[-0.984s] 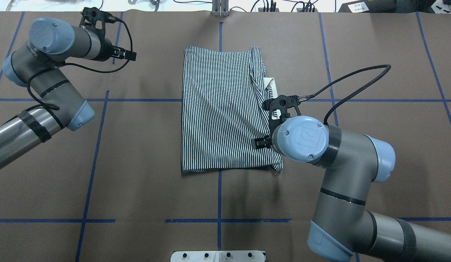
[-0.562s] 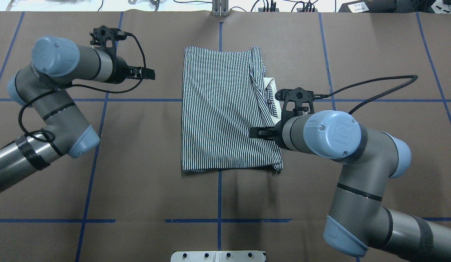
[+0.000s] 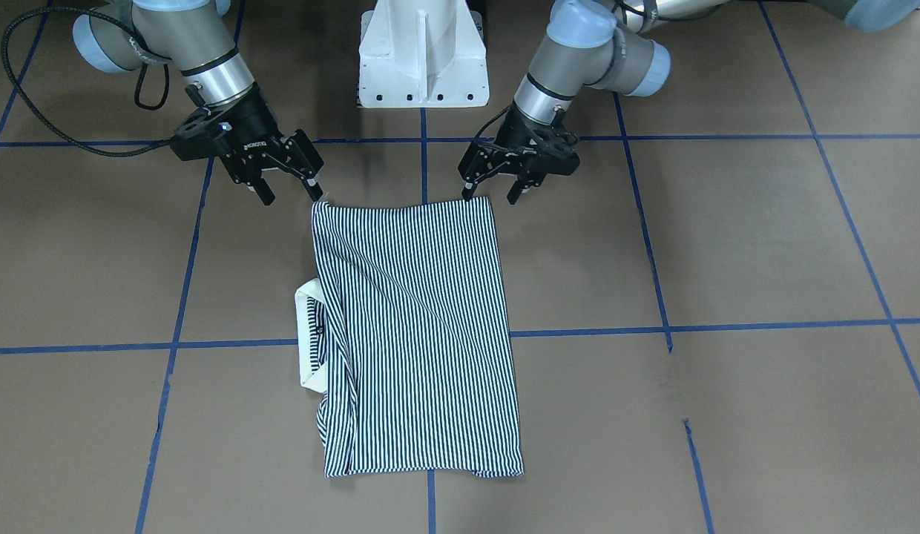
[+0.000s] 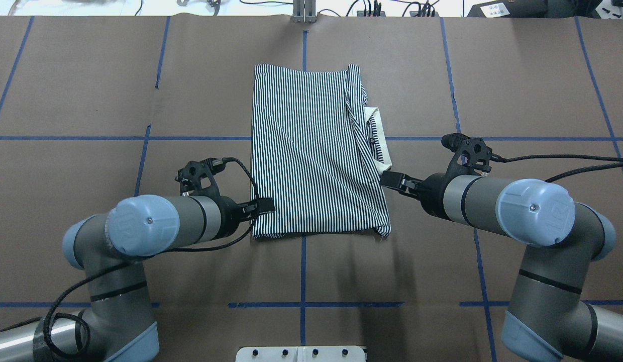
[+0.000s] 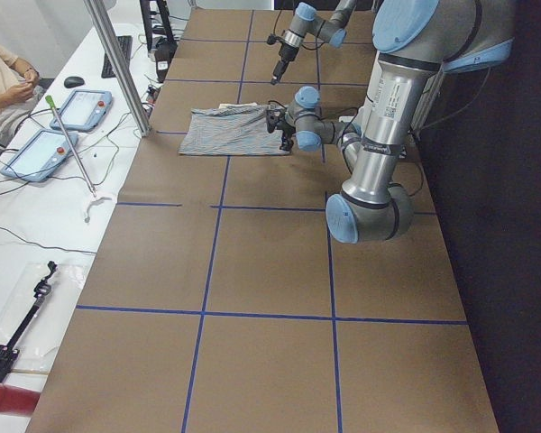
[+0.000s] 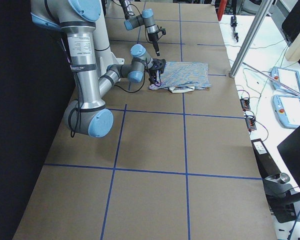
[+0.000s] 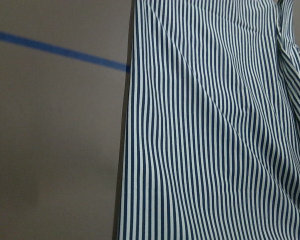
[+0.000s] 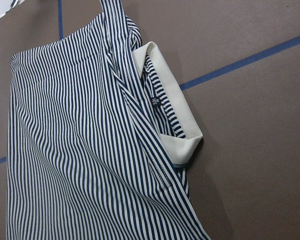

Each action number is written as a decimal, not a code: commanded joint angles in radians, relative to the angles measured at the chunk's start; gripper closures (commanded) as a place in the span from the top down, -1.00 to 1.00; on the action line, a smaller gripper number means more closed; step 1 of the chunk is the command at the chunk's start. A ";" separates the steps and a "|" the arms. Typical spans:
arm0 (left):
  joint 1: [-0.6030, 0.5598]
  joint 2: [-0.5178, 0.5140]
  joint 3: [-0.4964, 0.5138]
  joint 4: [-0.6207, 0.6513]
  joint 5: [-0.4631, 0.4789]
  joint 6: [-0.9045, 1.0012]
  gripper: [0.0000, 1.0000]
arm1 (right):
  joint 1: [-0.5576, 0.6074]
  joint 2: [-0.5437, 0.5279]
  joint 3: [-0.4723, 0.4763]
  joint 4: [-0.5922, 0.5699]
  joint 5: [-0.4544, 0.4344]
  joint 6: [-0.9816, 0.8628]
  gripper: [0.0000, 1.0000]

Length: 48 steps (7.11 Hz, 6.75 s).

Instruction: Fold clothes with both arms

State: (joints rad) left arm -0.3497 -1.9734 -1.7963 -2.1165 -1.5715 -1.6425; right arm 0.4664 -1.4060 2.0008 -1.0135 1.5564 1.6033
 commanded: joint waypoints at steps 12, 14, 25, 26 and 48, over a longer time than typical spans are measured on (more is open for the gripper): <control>0.032 -0.041 0.072 0.064 0.031 -0.037 0.04 | 0.000 -0.010 -0.001 0.004 -0.027 0.009 1.00; 0.032 -0.047 0.078 0.064 0.031 -0.037 0.03 | 0.000 -0.011 -0.001 0.004 -0.027 0.009 1.00; 0.032 -0.056 0.071 0.064 0.028 -0.031 -1.00 | -0.181 0.335 -0.149 -0.566 -0.122 0.366 0.58; 0.032 -0.056 0.069 0.064 0.030 -0.031 -1.00 | -0.173 0.332 -0.158 -0.574 -0.121 0.365 0.53; 0.021 -0.044 -0.347 0.439 -0.045 0.020 -1.00 | -0.156 0.372 0.064 -0.799 -0.121 0.415 -1.00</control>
State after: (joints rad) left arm -0.3274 -2.0204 -2.0093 -1.8120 -1.5906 -1.6239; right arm 0.3249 -1.0311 1.9252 -1.6813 1.4322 2.0012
